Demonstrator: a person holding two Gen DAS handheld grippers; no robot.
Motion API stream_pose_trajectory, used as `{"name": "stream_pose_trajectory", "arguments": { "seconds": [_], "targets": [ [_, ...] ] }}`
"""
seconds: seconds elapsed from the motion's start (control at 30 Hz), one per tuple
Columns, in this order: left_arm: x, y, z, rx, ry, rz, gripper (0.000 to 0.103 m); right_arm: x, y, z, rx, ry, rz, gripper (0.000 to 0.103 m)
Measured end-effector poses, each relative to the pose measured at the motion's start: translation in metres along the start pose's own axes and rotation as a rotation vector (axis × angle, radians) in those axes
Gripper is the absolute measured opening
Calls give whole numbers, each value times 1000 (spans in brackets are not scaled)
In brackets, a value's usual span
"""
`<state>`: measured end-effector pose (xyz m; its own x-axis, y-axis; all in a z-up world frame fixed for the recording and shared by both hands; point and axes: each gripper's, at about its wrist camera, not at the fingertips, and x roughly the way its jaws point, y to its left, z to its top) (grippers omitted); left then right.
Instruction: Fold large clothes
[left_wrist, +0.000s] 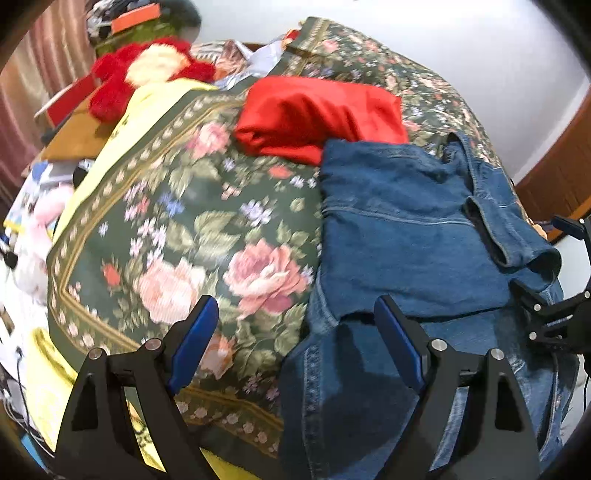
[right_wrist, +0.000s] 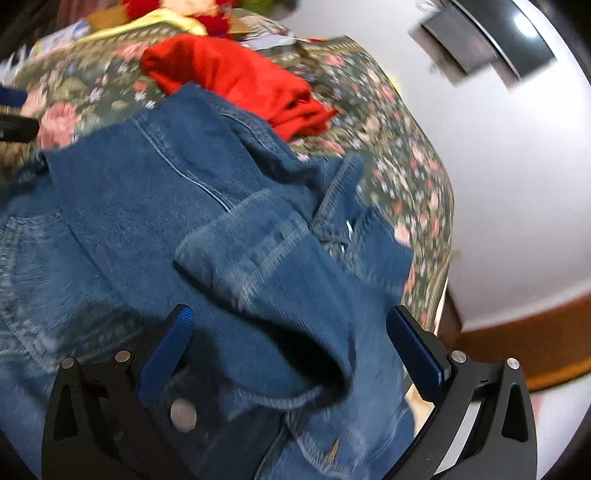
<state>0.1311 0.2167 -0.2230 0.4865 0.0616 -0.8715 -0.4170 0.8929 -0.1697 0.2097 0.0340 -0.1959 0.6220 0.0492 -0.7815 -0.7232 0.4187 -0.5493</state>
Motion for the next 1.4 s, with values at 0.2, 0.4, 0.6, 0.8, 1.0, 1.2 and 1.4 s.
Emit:
{"name": "stream_pose_trajectory", "arguments": {
  "seconds": [0.2, 0.4, 0.6, 0.8, 1.0, 1.2, 1.4],
  "targets": [
    [7, 9, -7, -41, 27, -15, 86, 20, -12, 25, 39, 25, 64, 103],
    [3, 9, -7, -37, 18, -11, 86, 31, -25, 28, 177, 30, 211, 83],
    [-4, 1, -1, -13, 7, 1, 86, 19, -35, 14, 259, -12, 229, 22],
    [-13, -17, 8, 24, -22, 0, 86, -6, -92, -20, 528, -90, 289, 12],
    [-18, -45, 18, 68, -35, -22, 86, -20, -138, -74, 773, -134, 308, 10],
    [-17, -80, 18, 145, -28, -43, 86, -15, -155, -138, 983, -118, 327, 9],
    [-13, -103, 13, 188, -5, -48, 86, -2, -155, -200, 1181, -73, 401, 8]
  ]
}}
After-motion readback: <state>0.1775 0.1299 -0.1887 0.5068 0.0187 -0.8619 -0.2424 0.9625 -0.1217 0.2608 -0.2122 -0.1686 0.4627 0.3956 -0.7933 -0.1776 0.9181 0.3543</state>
